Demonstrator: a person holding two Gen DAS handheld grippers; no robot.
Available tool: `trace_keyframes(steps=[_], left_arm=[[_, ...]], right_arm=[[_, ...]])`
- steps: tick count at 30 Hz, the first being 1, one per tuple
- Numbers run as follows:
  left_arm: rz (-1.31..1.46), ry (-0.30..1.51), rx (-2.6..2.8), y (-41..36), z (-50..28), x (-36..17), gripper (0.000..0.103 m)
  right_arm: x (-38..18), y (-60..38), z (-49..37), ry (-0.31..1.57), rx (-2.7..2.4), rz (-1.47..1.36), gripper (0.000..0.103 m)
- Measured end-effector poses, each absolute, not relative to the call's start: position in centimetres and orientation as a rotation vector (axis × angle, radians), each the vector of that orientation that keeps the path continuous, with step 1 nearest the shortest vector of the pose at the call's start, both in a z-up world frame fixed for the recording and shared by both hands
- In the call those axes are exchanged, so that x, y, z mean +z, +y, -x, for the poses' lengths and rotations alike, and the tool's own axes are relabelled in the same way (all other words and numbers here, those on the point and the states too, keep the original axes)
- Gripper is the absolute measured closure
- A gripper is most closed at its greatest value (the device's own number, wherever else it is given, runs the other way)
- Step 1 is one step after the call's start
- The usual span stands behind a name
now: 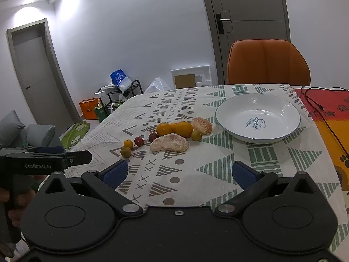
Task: Organize fruits
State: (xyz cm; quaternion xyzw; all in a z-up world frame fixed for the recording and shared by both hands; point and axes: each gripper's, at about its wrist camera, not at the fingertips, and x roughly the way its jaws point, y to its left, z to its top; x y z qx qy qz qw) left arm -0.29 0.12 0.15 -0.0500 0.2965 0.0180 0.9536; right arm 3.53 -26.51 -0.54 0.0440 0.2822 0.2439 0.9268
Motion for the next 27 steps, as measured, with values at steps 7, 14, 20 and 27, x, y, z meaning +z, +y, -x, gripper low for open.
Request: trace_keyframes(steps=[7,14,20,27], left_arm=[[0.098,0.603,0.032,0.09,0.3,0.26,0.0],[0.095,0.604,0.031,-0.07,0.26,0.28,0.0],[0.095,0.603,0.031,-0.16,0.26,0.31,0.0],[0.096,0.602,0.031,-0.13,0.27,0.27,0.0]], right_arm=[[-0.45,-26.51,-3.51,0.577,0.501,-0.094,0.0],[-0.39,-26.47,-3.48,0.575,0.504,-0.093,0.0],[-0.4,-26.5,-3.55,0.576,0.5,-0.092,0.0],[-0.39,-26.4,-3.53,0.573,0.501,-0.089,0.0]])
